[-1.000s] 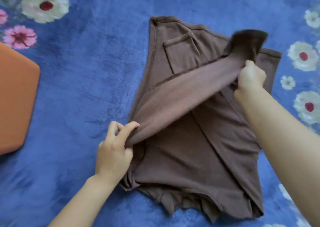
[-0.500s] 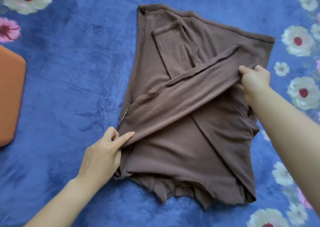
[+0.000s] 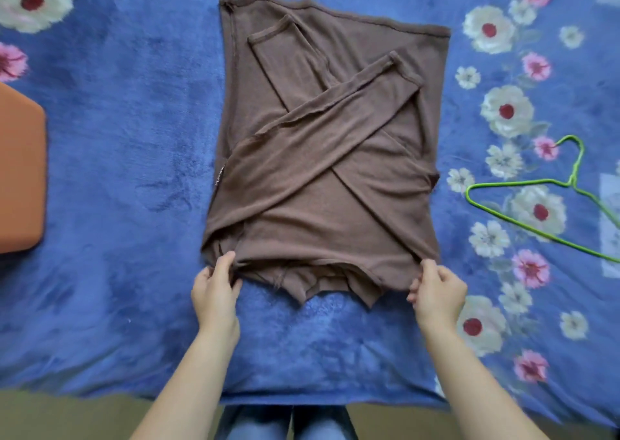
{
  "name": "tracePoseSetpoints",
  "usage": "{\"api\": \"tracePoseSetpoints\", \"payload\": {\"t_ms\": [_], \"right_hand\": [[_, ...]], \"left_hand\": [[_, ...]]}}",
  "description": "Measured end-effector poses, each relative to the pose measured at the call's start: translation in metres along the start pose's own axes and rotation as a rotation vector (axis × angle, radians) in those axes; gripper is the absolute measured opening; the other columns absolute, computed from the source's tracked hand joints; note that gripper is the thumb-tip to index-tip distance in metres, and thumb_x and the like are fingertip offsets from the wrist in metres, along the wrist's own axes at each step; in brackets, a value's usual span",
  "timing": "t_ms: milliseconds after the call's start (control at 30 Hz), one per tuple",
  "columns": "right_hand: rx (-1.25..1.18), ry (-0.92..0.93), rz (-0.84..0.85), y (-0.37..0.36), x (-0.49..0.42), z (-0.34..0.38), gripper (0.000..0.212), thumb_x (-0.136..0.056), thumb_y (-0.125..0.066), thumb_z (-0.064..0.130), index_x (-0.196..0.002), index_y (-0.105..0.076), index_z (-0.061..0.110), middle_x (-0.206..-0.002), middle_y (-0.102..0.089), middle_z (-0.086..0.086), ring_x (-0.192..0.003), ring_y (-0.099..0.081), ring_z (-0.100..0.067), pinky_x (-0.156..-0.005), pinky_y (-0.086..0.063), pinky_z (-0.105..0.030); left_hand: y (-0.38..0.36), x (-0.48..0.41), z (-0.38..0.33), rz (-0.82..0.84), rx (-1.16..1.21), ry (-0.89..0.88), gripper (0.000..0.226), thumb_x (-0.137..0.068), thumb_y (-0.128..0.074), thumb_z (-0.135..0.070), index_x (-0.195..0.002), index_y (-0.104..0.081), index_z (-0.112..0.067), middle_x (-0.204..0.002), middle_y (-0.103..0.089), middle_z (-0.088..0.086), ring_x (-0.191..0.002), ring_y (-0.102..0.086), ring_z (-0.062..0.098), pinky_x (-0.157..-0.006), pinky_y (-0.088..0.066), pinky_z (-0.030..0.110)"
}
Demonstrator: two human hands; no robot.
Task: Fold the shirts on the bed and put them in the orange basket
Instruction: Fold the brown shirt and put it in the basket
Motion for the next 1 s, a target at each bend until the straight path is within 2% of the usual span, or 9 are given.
{"api": "tracePoseSetpoints", "payload": {"t_ms": [100,167,267,433,567,667,800,867,1000], "right_hand": [[-0.136,-0.419,0.141,-0.015,0.033,-0.066,0.022,-0.088,-0.055,0.02,-0.07,-0.055,0.008,-0.066,-0.057,-0.012,-0.055,-0.054,-0.022,-0.049,-0.041,-0.029],[-0.334,-0.524,0.266,-0.038,0.045,-0.068,0.011,-0.088,-0.058,0.017,-0.079,-0.059,0.01,-0.078,-0.061,-0.009,-0.07,-0.057,-0.021,-0.06,-0.045,-0.029],[-0.564,-0.502,0.367,-0.057,0.042,-0.048,0.011,-0.085,-0.059,0.007,-0.079,-0.061,0.014,-0.067,-0.065,0.001,-0.069,-0.06,-0.014,-0.065,-0.047,-0.025],[-0.515,-0.402,0.469,-0.037,0.037,-0.045,0.017,-0.087,-0.055,-0.002,-0.082,-0.057,0.014,-0.065,-0.067,0.001,-0.055,-0.064,-0.01,-0.045,-0.048,-0.019],[-0.289,-0.378,0.56,-0.015,0.055,-0.079,0.01,-0.09,-0.06,0.007,-0.099,-0.059,0.007,-0.091,-0.072,-0.007,-0.075,-0.068,-0.017,-0.067,-0.056,-0.029],[-0.286,-0.434,0.49,-0.009,0.05,-0.089,0.011,-0.089,-0.062,0.011,-0.097,-0.056,0.007,-0.086,-0.068,-0.01,-0.075,-0.065,-0.019,-0.073,-0.051,-0.027],[-0.444,-0.408,0.128,0.01,0.017,-0.076,0.011,-0.086,-0.054,0.005,-0.095,-0.051,0.009,-0.093,-0.056,-0.014,-0.072,-0.058,-0.023,-0.062,-0.053,-0.028],[-0.079,-0.125,-0.102,0.043,0.002,-0.048,0.034,-0.077,-0.056,-0.002,-0.108,-0.044,0.006,-0.107,-0.051,-0.017,-0.09,-0.054,-0.029,-0.082,-0.048,-0.033],[0.742,0.804,0.154,0.006,0.029,0.016,0.093,-0.052,-0.062,-0.003,-0.14,-0.035,0.01,-0.144,-0.031,-0.014,-0.134,-0.028,-0.028,-0.106,-0.021,-0.04]], "left_hand": [[-0.02,0.013,0.022,0.125,-0.024,0.11,0.023,-0.087,-0.065,-0.008,-0.107,-0.056,-0.015,-0.108,-0.064,0.003,-0.092,-0.062,0.016,-0.088,-0.049,0.035],[-0.03,0.018,0.031,0.166,-0.083,0.131,0.036,-0.085,-0.067,-0.006,-0.117,-0.049,-0.009,-0.116,-0.063,0.009,-0.097,-0.064,0.021,-0.086,-0.05,0.038],[-0.04,0.023,0.038,0.182,-0.133,0.138,0.018,-0.089,-0.062,-0.005,-0.097,-0.047,-0.009,-0.115,-0.061,0.015,-0.099,-0.063,0.027,-0.074,-0.052,0.036],[-0.014,0.026,0.029,0.108,-0.246,0.02,0.018,-0.088,-0.059,-0.002,-0.09,-0.048,-0.015,-0.106,-0.06,0.015,-0.08,-0.062,0.023,-0.051,-0.052,0.027],[0.021,0.041,0.052,0.16,-0.355,0.135,0.014,-0.091,-0.056,0.001,-0.095,-0.051,-0.012,-0.09,-0.063,0.014,-0.065,-0.063,0.023,-0.053,-0.056,0.027],[0.03,0.039,0.055,0.168,-0.436,0.149,0.018,-0.093,-0.049,0.004,-0.107,-0.049,-0.007,-0.083,-0.063,0.013,-0.072,-0.062,0.021,-0.066,-0.051,0.028],[0.033,0.02,-0.004,-0.026,-0.532,-0.261,0.043,-0.08,-0.056,0.007,-0.12,-0.044,-0.005,-0.105,-0.06,0.019,-0.083,-0.059,0.023,-0.079,-0.045,0.03],[0.01,0.03,-0.044,-0.031,-0.874,-0.686,0.069,-0.067,-0.059,0.01,-0.13,-0.039,-0.006,-0.129,-0.045,0.021,-0.115,-0.045,0.031,-0.098,-0.033,0.031],[-0.058,0.069,-0.003,0.622,-1.644,-1.354,0.102,-0.045,-0.052,-0.002,-0.143,-0.032,-0.023,-0.152,-0.023,0.016,-0.14,-0.022,0.033,-0.111,-0.021,0.046]]}}
Point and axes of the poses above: each hand's wrist, its own x-axis away from the middle knuckle, its own y-axis out of the back of the hand, z = x × y, the point moved 10 cm from there along -x, towards the middle knuckle
